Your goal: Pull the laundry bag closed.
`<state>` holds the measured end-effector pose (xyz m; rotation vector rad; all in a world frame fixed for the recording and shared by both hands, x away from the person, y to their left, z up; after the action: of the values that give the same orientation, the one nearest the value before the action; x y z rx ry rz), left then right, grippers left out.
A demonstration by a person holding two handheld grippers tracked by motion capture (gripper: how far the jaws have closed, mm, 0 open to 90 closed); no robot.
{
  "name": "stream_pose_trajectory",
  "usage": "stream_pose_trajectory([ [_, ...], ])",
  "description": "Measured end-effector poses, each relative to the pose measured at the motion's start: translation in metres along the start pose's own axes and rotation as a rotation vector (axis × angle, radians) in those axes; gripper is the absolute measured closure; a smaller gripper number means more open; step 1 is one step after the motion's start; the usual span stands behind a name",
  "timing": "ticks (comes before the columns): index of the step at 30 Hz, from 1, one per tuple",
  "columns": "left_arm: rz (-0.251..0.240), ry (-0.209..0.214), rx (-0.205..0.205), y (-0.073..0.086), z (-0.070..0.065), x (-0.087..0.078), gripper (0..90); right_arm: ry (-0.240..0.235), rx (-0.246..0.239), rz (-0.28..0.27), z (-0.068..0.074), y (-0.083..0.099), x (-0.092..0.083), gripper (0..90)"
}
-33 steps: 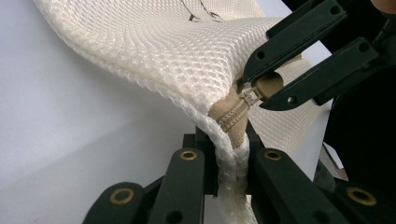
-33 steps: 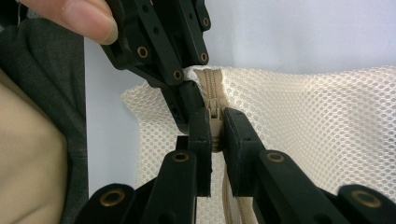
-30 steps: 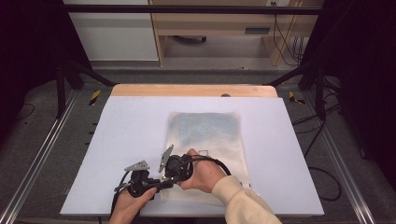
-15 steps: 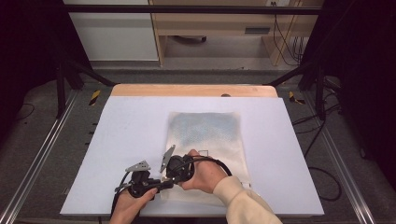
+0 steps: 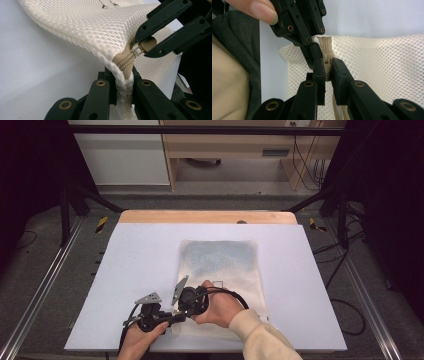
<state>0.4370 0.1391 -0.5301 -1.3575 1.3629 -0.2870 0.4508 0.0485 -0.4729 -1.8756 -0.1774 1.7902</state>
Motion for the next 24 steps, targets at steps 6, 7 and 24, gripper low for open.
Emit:
stream_pose_trajectory([
  [6, 0.008, 0.001, 0.004, 0.0006, -0.0007, 0.0008, 84.3, -0.004, 0.011, -0.006, 0.0005, 0.0016, 0.0004, 82.2],
  [7, 0.008, 0.0, 0.004, 0.0007, -0.0008, 0.0008, 84.2, -0.003, 0.011, -0.006, 0.0005, 0.002, 0.0006, 82.2],
  [24, -0.003, -0.006, 0.017, -0.0023, -0.002, -0.0007, 84.2, 0.002, 0.01, -0.014, -0.0004, 0.0036, -0.0014, 82.2],
])
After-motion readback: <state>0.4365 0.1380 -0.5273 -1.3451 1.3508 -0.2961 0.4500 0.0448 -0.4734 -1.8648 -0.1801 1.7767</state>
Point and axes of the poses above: each handheld gripper's, and its own axes: x roughly forward along the jaws, y roughly out of its underside, z roughly to its left, the point moved 7 cm from there along x, roughly forward along the jaws, and after that the axes turned 11 degrees about x, right-handed, at the moved point
